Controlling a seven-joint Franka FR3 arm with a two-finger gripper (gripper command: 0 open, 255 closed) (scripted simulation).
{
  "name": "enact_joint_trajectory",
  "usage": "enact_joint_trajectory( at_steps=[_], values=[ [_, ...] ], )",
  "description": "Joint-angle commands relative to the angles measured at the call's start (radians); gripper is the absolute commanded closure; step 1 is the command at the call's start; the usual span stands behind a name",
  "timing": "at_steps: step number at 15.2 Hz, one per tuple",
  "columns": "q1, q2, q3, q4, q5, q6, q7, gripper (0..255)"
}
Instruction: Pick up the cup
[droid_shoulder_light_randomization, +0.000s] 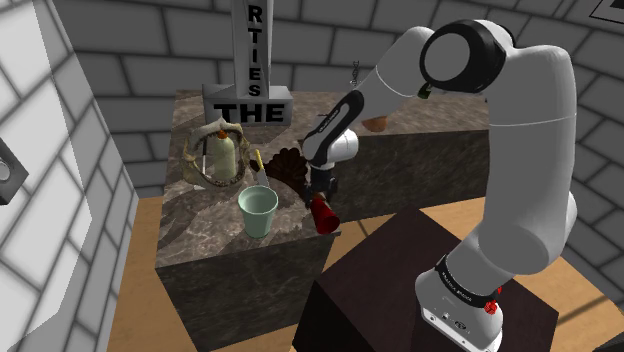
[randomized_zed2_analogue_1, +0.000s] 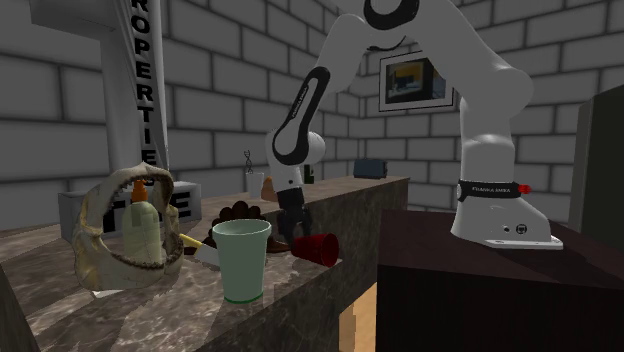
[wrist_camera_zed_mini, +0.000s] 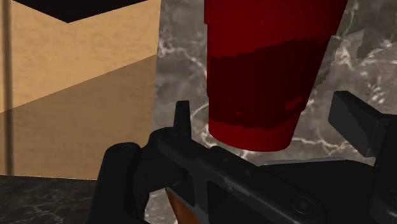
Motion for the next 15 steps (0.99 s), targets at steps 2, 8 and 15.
enact_joint_trajectory(
  at_steps=[2, 8, 15],
  values=[
    [0.0, 0.013, 0.001, 0.002, 0.002, 0.011, -0.001, 255],
    [0.001, 0.011, 0.001, 0.003, 0.001, 0.009, 0.001, 255],
    [0.001, -0.041, -0.001, -0.015, -0.002, -0.026, 0.005, 255]
  ],
)
